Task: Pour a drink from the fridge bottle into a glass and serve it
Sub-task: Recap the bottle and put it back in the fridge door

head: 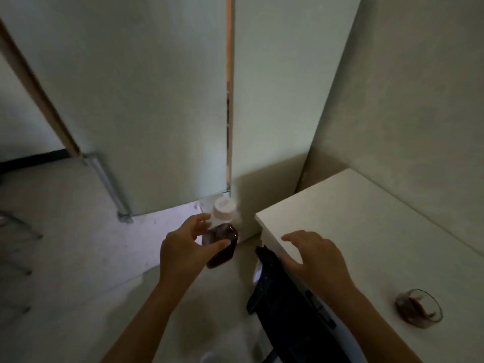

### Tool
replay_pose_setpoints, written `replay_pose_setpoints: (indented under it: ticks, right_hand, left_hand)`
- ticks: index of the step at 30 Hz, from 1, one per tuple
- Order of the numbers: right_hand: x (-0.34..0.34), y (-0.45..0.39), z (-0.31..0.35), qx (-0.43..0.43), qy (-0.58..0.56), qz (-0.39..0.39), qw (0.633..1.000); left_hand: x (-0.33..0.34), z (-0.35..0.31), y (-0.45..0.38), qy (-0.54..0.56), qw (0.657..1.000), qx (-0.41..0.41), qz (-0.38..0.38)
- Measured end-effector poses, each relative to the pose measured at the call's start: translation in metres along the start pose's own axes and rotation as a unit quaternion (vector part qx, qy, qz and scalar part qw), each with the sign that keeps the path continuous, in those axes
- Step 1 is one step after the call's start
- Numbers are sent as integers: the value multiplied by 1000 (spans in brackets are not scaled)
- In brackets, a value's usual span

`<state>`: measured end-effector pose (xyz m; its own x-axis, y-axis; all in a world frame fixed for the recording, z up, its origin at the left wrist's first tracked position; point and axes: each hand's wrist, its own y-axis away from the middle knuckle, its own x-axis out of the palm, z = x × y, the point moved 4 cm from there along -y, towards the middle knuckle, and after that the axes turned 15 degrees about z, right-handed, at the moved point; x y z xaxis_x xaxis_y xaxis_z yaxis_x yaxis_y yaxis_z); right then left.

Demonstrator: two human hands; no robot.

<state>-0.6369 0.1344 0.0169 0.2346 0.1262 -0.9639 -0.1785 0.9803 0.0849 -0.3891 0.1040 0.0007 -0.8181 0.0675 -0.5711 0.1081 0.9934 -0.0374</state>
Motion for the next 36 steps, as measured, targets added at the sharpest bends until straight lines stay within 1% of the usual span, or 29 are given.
replay_pose_setpoints:
  ticks: [4,8,12,16,22,26,29,32,36]
  right_hand:
    - [14,-28,71,-66,-10,24,998]
    - [33,-53,149,-127,-12,33,991]
    - [57,-73,226,-153,-2,33,988]
    - [76,-86,300,-174,-22,40,984]
    - [102,-108,387,-197,-42,59,978]
    - [109,-139,435,-212,-27,66,975]
    - [111,-176,470,-222,-8,54,974]
    - [116,-223,505,-237,2,38,971]
    - [124,-290,544,-248,-3,44,968]
  left_hand:
    - [-64,40,33,-13,996,-50,-71]
    - [-125,79,61,-22,989,-87,-119]
    - [-186,119,82,-46,983,-109,-142]
    - [-249,154,97,-43,978,-117,-167]
    - [-322,199,109,-27,973,-131,-189]
    - [-359,227,99,-17,971,-133,-200]
    - [-385,251,79,-4,968,-139,-208]
    - [-412,277,46,-4,967,-146,-209]
    - [-452,309,-6,-12,964,-153,-218]
